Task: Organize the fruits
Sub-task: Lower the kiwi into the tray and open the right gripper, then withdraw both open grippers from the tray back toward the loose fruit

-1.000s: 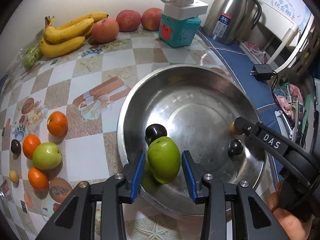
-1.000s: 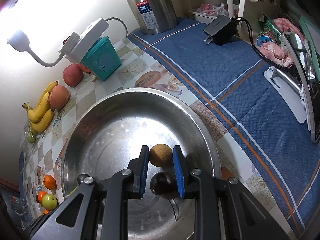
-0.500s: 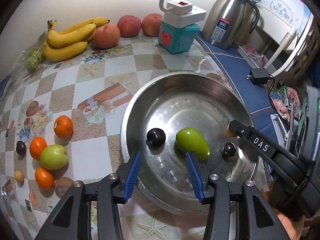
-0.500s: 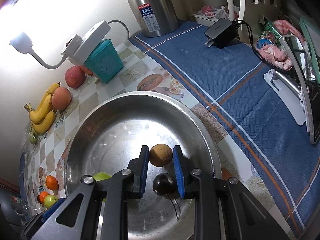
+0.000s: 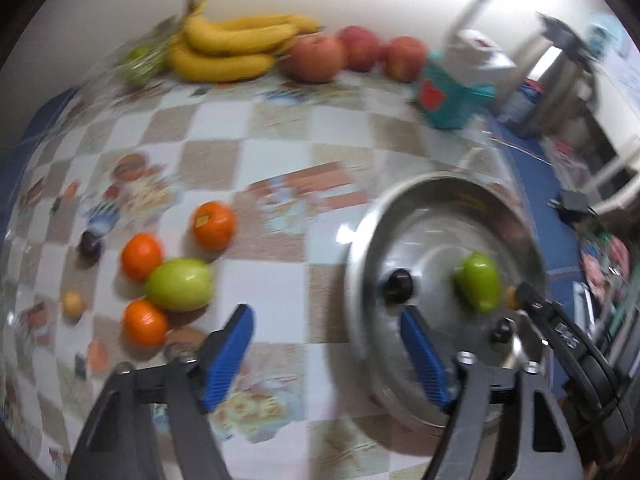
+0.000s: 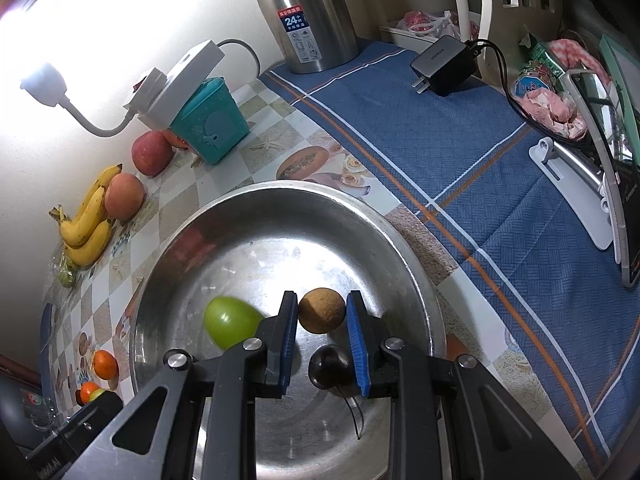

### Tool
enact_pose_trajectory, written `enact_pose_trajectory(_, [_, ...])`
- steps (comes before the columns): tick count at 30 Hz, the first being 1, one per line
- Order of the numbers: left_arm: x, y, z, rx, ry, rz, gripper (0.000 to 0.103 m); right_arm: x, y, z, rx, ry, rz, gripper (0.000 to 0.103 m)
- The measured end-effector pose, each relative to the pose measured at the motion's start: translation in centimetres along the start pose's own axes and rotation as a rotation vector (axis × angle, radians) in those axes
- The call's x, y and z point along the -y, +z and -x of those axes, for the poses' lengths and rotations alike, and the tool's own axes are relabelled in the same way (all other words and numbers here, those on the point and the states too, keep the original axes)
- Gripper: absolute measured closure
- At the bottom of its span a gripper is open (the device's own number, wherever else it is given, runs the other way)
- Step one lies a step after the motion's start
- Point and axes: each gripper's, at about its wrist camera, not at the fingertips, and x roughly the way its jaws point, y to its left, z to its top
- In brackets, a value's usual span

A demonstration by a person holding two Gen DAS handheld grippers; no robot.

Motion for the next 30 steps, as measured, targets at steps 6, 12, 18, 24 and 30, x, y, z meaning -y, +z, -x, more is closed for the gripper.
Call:
enact_pose_trajectory(6, [-1.6,-0.1,0.0,-0.015,0.038,0.054,0.002,-1.0,0.1,0.2,0.004,-0.010,0.046,0.070])
enact_pose_trajectory(12, [-3.0,0.0,0.5,-0.017,0.061,0.116,0.000,-1.6,0.2,0.5,0.012,-0.015,0.069,0.043])
enact_pose_trajectory(18, [-5.0,-0.2,0.1,-0.053,0.070,0.189,0.000,-2.5,0.0,0.9,0.014,-0.018,0.117,0.023])
enact_pose_trajectory(24, [-6.0,-0.2,0.2,-0.059,0.070,0.225,0.000,-3.6,-0.4,1.1,-0.002,-0.029,0.166,0.023])
enact_pose_trajectory(30, [-7.0,-0.2,0.3,-0.069,0.047,0.250,0.000,-4.5,-1.1,1.2,-0.025,-0.039,0.210,0.023])
